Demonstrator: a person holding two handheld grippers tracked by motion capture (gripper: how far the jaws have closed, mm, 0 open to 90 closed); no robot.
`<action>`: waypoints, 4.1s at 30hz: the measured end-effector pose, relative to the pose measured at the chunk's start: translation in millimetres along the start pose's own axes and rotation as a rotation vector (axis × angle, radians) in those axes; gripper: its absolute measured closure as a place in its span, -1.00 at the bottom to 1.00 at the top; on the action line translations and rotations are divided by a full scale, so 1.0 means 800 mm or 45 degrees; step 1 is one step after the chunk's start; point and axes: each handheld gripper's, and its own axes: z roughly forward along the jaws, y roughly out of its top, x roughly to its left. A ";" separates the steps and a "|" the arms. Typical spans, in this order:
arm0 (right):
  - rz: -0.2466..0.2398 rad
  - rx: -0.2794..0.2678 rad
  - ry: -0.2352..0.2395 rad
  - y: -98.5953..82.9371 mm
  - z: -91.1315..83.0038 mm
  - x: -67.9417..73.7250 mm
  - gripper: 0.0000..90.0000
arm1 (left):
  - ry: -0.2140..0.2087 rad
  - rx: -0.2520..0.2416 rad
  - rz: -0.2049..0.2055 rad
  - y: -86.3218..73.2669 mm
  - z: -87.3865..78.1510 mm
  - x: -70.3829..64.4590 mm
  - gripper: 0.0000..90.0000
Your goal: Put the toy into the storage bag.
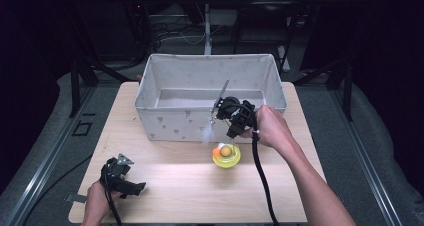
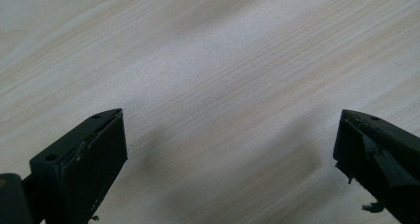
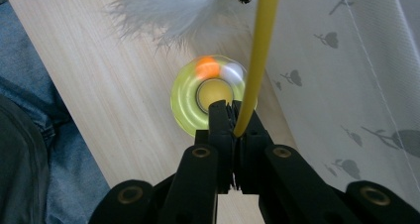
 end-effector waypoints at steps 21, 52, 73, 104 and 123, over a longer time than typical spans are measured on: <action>0.024 -0.023 -0.041 -0.010 -0.035 -0.011 0.96 | 0.009 -0.017 0.003 0.001 0.000 0.000 -0.99; 0.014 -0.069 -0.055 0.001 -0.095 -0.012 0.96 | 0.010 -0.002 0.017 0.001 0.000 -0.002 -0.98; 0.015 -0.095 -0.080 0.008 -0.143 -0.019 0.96 | 0.013 -0.011 0.009 0.001 0.000 -0.001 -0.98; 0.040 -0.108 -0.121 0.037 -0.193 -0.043 0.96 | -0.003 -0.016 0.011 0.000 0.001 0.000 -0.99; 0.115 -0.135 -0.163 0.048 -0.211 -0.075 0.96 | -0.015 -0.014 0.020 0.000 0.002 -0.001 -0.99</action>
